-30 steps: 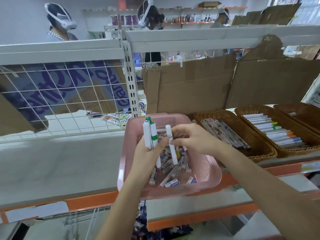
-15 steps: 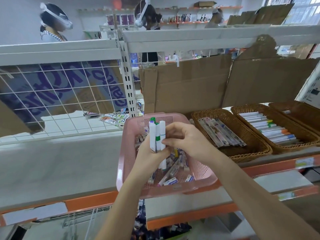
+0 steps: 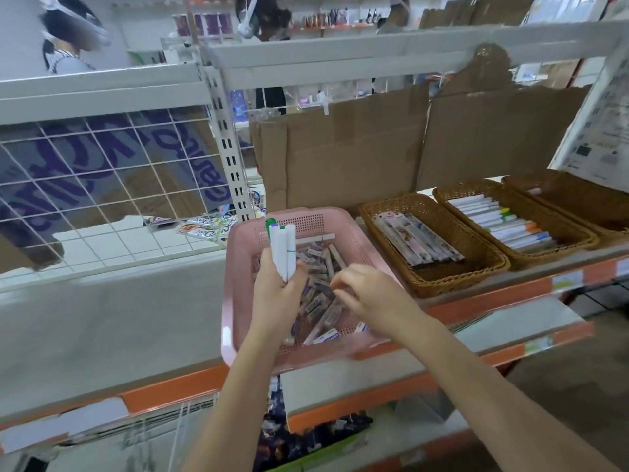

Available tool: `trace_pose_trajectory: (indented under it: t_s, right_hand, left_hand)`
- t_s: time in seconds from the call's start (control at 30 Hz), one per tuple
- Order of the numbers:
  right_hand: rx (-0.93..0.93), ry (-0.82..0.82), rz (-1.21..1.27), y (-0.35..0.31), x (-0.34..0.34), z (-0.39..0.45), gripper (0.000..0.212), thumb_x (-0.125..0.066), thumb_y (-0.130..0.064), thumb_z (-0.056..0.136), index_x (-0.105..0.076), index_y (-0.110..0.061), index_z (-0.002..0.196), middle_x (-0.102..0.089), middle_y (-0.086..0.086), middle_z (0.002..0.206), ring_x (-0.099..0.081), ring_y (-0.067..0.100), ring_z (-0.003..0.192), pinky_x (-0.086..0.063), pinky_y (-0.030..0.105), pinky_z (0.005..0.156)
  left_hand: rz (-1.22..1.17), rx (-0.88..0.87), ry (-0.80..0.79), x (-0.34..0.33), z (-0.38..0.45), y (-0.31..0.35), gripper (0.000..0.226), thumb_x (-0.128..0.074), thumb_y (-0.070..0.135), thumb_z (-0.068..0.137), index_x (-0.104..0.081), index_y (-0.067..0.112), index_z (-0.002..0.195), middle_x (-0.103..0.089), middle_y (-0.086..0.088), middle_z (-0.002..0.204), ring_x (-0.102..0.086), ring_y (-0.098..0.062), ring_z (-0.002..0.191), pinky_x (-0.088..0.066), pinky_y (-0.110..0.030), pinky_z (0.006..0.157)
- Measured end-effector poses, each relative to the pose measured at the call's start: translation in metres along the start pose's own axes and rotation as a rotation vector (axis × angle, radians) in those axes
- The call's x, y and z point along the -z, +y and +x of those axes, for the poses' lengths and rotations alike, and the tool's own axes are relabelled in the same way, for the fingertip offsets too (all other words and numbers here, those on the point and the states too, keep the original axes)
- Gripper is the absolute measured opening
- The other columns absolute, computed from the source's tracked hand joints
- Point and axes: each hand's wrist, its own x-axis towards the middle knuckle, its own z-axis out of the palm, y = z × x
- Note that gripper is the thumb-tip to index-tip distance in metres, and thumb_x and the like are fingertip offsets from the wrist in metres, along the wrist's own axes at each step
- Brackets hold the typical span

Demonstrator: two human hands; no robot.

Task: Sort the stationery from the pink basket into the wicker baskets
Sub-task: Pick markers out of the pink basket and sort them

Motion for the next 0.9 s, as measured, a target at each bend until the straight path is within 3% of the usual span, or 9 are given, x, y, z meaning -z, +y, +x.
trace_pose_trajectory:
  t_s: [0.27, 0.4, 0.57, 0.7, 0.8, 0.9]
  right_hand:
    - [0.130, -0.042, -0.171, 0.025, 0.024, -0.013, 0.022, -0.043, -0.024, 0.099, -0.059, -0.013, 0.108, -0.057, 0.002, 0.107, -0.051, 0.017, 0.101, -0.046, 0.032, 0.085]
    - [0.125, -0.002, -0.205, 0.059, 0.054, -0.024, 0.023, -0.044, -0.022, 0.097, -0.062, -0.011, 0.107, -0.058, 0.003, 0.104, -0.051, 0.018, 0.101, -0.044, 0.030, 0.084]
    - [0.116, -0.018, -0.233, 0.119, 0.097, -0.041, 0.021, -0.047, -0.021, 0.097, -0.063, -0.012, 0.108, -0.059, 0.003, 0.107, -0.052, 0.019, 0.104, -0.043, 0.030, 0.085]
    - [0.092, -0.016, -0.280, 0.171, 0.124, -0.052, 0.021, -0.047, -0.022, 0.097, -0.062, -0.011, 0.108, -0.058, 0.001, 0.103, -0.054, 0.017, 0.098, -0.042, 0.024, 0.076]
    - [0.055, -0.032, -0.282, 0.208, 0.142, -0.061, 0.021, -0.047, -0.022, 0.097, -0.061, -0.012, 0.109, -0.058, 0.002, 0.105, -0.054, 0.017, 0.098, -0.044, 0.027, 0.080]
    - [0.018, -0.038, -0.259, 0.245, 0.158, -0.070, 0.021, -0.047, -0.020, 0.097, -0.062, -0.010, 0.108, -0.059, 0.004, 0.107, -0.054, 0.018, 0.100, -0.043, 0.028, 0.082]
  left_hand:
    - [0.001, -0.110, 0.085, -0.025, -0.010, 0.029, 0.008, -0.051, 0.010, 0.091, -0.044, 0.011, 0.088, -0.041, 0.006, 0.063, -0.038, 0.002, 0.046, -0.032, -0.012, 0.043]
    - [-0.027, -0.149, 0.100, -0.061, -0.020, 0.050, 0.020, -0.051, 0.010, 0.092, -0.042, 0.026, 0.085, -0.041, 0.005, 0.067, -0.040, 0.002, 0.051, -0.033, -0.014, 0.048]
    - [-0.034, -0.146, 0.132, -0.125, -0.026, 0.083, 0.023, -0.050, 0.011, 0.093, -0.039, 0.027, 0.080, -0.038, 0.004, 0.066, -0.040, 0.001, 0.052, -0.033, -0.015, 0.049]
    - [-0.077, -0.170, 0.085, -0.180, -0.027, 0.104, 0.018, -0.049, 0.015, 0.096, -0.037, 0.021, 0.083, -0.037, 0.000, 0.067, -0.040, -0.010, 0.054, -0.036, -0.028, 0.050]
    - [-0.076, -0.170, 0.082, -0.220, -0.029, 0.113, 0.017, -0.050, 0.017, 0.095, -0.039, 0.021, 0.083, -0.037, 0.005, 0.065, -0.039, -0.001, 0.049, -0.031, -0.013, 0.046]
    - [-0.089, -0.148, 0.043, -0.260, -0.026, 0.119, 0.021, -0.050, 0.018, 0.096, -0.038, 0.027, 0.081, -0.039, 0.005, 0.068, -0.042, -0.001, 0.054, -0.035, -0.014, 0.049]
